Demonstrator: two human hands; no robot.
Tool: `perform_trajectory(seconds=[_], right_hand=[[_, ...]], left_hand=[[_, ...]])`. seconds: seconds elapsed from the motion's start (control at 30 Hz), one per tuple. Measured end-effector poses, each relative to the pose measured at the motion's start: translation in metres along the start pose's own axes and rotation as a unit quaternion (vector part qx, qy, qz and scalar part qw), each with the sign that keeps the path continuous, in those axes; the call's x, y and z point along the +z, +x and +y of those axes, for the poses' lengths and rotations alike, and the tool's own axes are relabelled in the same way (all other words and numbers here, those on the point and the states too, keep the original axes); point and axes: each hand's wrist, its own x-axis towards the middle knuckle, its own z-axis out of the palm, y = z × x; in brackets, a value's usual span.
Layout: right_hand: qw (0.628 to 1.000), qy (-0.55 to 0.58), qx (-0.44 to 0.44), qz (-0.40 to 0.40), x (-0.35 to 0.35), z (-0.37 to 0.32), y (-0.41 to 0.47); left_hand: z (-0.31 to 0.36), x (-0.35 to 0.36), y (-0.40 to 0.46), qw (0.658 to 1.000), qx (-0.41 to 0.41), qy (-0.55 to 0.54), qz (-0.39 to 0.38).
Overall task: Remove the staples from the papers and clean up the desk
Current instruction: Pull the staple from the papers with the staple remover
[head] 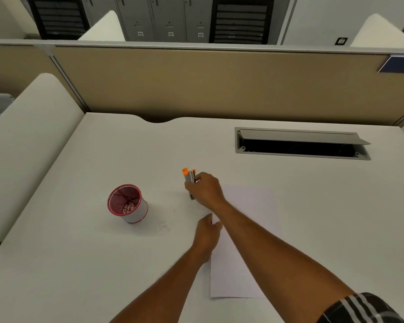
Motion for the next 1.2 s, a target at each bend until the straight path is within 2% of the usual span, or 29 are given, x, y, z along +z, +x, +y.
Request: perform_trajectory(seconds=[0.13,0.23,0.37,0.53,0.97,1.07,1.2], right_hand=[[0.973,0.228,-0.007,-0.021,-0.052,0.023,-0.022],[0.958,0.285,-0.007,-0.039,-0.093,0.05,-0.048],[0.949,0.314,0.028,-0.009,-0.133,0.094,-0.078],[0.932,0.359,0.047,-0.001,-0.139,0.127,-0.104],[0.957,0.287,-0.028,0.017,-0.135,0.128,-0.141],[0.952,0.301,-0.045,0.014,-0.148,0.125,-0.145],[0.93,0.368,-0.023,-0.011,-0.167,0.124,-0.149]], left_hand=[[0.005,0.0,-0.007,1.0,0.013,0.013,-0.003],[0.01,0.0,-0.011,0.999,0.035,0.036,0.001],[0.02,0.005,-0.019,0.996,0.077,0.039,0.01],[0.022,0.014,-0.029,0.993,0.117,0.024,-0.003],[0.036,0.039,-0.051,0.976,0.215,0.038,-0.025],[0.047,0.043,-0.055,0.972,0.226,0.07,-0.01],[0.066,0.042,-0.056,0.969,0.217,0.115,0.003]])
